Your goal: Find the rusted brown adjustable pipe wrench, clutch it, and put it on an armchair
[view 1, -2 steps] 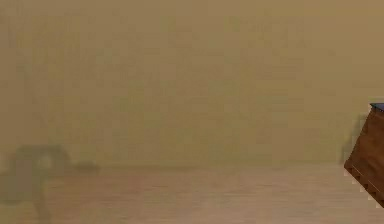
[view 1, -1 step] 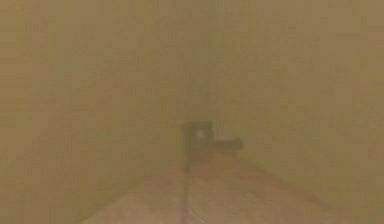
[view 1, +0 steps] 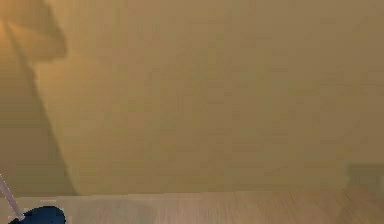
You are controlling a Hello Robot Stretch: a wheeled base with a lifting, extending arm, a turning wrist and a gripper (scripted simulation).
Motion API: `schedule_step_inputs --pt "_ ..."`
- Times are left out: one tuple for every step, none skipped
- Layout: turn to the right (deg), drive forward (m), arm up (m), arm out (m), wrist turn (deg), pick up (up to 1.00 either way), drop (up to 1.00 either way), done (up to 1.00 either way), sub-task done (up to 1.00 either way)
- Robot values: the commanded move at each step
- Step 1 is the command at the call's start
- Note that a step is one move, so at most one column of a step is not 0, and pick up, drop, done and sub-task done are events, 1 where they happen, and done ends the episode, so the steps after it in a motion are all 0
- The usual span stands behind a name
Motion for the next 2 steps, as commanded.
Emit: schedule_step_inputs --pt "-6.0 0.00 0.00 0.00 0.0 0.00 0.00 0.00 0.00" --pt "45.0 0.00 0.00 0.00 0.0 0.00 0.00 0.00 0.00"
